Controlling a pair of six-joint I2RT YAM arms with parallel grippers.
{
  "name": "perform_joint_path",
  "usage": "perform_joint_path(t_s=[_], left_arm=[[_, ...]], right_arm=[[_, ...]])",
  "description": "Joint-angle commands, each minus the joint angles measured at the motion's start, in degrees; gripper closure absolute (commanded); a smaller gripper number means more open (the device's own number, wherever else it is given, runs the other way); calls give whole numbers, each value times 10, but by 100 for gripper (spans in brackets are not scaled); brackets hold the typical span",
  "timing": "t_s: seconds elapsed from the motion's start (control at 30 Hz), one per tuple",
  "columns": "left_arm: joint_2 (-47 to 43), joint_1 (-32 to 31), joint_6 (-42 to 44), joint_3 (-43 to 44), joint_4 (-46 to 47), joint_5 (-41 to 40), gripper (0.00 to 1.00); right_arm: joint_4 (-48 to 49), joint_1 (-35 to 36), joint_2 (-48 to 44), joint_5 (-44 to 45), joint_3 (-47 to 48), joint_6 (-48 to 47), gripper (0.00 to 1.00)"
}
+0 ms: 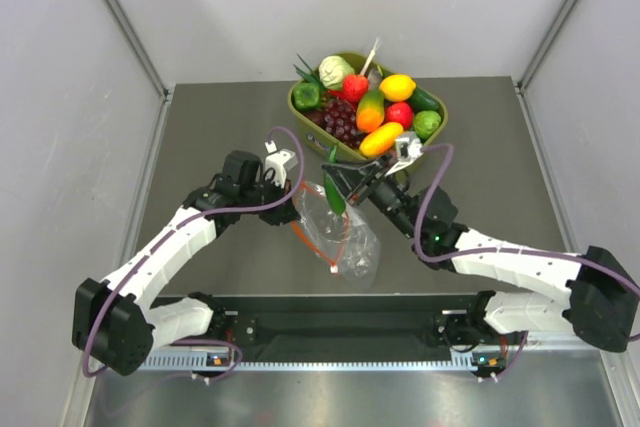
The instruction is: Open the zip-top bag and remove the fake food
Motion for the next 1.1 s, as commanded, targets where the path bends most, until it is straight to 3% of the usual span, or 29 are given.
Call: perform_joint_path(t_s=[0.0, 0.3, 0.67, 1.07], left_arm=[[-1, 3, 9, 12, 12, 0, 100], [-1, 3, 10, 12, 10, -4, 100], [-1, 3, 10, 11, 10, -4, 100], [-1, 2, 11, 11, 8, -10, 100]], right_arm=[[42, -35, -53, 15, 9, -15, 100], [-21, -132, -99, 19, 39, -43, 100], [-10, -257, -1, 63, 62, -42, 100], [-23, -324, 85, 94, 98, -40, 100]])
